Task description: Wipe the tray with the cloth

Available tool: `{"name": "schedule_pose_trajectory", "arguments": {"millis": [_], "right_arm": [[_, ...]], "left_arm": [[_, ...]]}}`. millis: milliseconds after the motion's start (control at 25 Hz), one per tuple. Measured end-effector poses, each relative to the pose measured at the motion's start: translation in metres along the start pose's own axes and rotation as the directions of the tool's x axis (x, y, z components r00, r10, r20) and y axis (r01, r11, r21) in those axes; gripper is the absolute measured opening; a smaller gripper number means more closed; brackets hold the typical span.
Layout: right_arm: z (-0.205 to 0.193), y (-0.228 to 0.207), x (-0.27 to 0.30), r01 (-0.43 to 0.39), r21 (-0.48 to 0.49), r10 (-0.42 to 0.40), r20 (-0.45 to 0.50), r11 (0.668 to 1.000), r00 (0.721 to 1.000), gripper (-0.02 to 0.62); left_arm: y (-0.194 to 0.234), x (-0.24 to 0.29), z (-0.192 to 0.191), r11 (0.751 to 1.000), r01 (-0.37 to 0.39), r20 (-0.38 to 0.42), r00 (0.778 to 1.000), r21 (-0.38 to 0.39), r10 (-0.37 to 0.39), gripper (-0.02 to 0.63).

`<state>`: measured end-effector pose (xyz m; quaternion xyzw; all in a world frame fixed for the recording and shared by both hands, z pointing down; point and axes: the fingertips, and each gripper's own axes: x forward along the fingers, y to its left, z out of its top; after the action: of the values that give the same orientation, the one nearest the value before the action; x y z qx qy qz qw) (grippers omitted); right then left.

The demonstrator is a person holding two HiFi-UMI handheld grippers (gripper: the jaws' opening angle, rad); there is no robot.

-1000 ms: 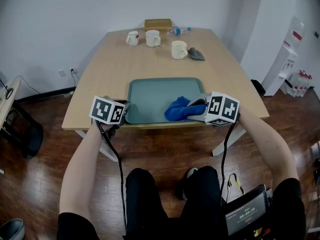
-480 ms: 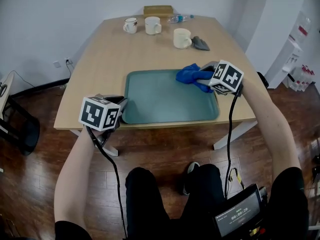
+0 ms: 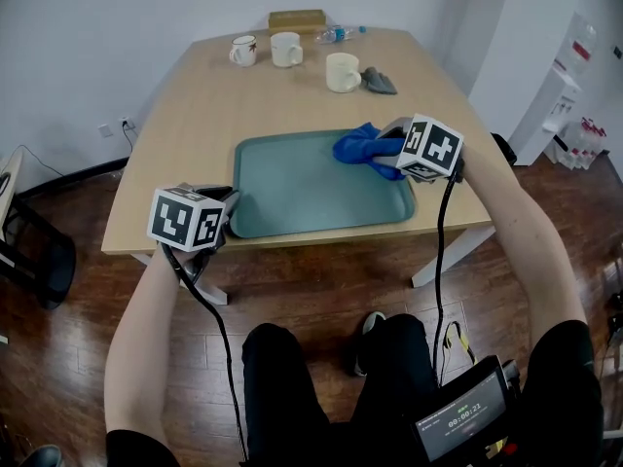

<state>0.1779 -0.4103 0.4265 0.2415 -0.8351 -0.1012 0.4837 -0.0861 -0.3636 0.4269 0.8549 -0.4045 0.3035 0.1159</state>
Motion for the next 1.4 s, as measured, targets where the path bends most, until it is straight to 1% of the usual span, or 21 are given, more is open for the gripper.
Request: {"name": "schedule_pose_trajectory", "arguments": {"millis": [120,240,400,640,840,1000,1160,1400], "right_arm": [[-0.002,0.025,-0.012,-0.033,-0.012,0.033,0.011,0.999,0.999,0.112],[-0.004,0.054,-0.023,-0.059,-0.024,0.06,0.022,0.998,0.998,0.113],[-0.004,0.082,-0.036,-0.084,-0.04,0.085,0.019,0.996,0.996,0.112],[-0.004,0.104,-0.049,-0.107,-0.075,0.107,-0.007,0.991,0.994,0.113],[0.005,0.116,-0.05,-0.159,-0.076,0.16,0.0,0.984,0.987,0.114],[0.02,0.123,-0.045,-0.197,-0.059,0.2,0.045,0.979,0.979,0.114],[0.043,0.129,-0.036,-0.222,-0.066,0.227,0.086,0.973,0.97,0.114],[0.087,0.146,-0.018,-0.263,-0.112,0.277,0.145,0.958,0.95,0.114]], "left_arm": [[-0.002,0.002,0.0,1.0,-0.005,0.002,1.0,0.004,0.005,0.055],[-0.008,0.005,-0.003,1.0,0.014,0.002,1.0,0.011,-0.014,0.055],[-0.011,0.006,-0.004,1.0,0.004,0.006,1.0,0.019,-0.004,0.055],[-0.015,0.009,-0.003,1.0,0.014,0.006,1.0,0.016,-0.014,0.055],[-0.013,0.007,-0.002,1.0,0.014,0.01,1.0,0.019,-0.014,0.055],[-0.012,0.008,0.0,1.0,0.005,0.012,1.0,0.029,-0.005,0.054],[-0.012,0.007,0.001,1.0,0.01,0.01,1.0,0.026,-0.01,0.054],[-0.013,0.007,0.001,1.0,0.008,0.011,1.0,0.028,-0.009,0.054]]}}
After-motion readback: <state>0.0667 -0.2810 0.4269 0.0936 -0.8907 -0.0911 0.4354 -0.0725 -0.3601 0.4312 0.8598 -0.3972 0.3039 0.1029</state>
